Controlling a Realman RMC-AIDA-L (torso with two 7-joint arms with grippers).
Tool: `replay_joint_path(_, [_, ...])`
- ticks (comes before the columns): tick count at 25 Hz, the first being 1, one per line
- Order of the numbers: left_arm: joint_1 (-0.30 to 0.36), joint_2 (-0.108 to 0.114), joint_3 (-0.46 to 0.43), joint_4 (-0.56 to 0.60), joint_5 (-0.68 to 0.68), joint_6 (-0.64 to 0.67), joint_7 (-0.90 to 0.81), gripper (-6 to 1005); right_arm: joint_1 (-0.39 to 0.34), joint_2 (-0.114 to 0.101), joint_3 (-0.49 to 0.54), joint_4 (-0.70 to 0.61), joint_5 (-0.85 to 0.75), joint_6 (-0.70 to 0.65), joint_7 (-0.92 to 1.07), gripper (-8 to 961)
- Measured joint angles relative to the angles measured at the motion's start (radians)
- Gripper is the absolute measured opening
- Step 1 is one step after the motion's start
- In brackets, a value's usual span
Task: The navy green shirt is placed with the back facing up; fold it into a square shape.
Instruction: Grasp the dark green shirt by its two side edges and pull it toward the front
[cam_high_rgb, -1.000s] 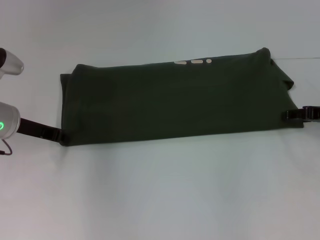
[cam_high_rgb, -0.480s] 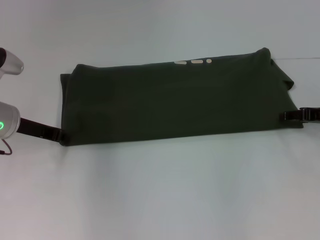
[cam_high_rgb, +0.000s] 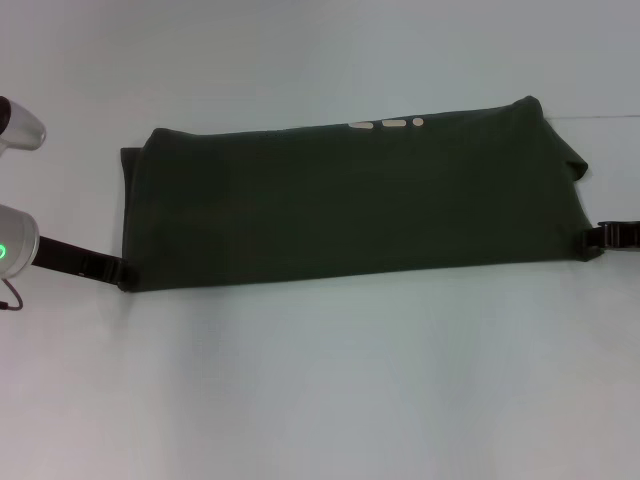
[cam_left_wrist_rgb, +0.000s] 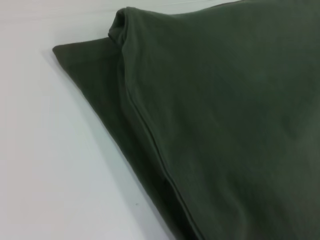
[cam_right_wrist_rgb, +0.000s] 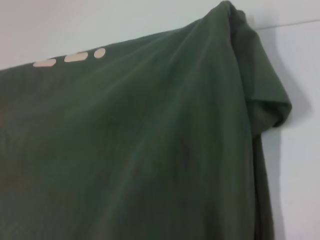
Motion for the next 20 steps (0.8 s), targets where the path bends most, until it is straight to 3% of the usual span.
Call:
replay_joint_path(9, [0.001, 0.0, 0.0, 0.0, 0.0, 0.001, 0.0, 38, -0.005, -0.01, 0.006, -0.003, 0.0, -0.012, -0.02, 44])
replay_joint_path(20, [0.01, 0.002, -0.001, 0.028, -0.001, 0.048, 0.001, 38, -0.011, -0.019, 0.006, -0.014, -0.001, -0.068, -0.02, 47])
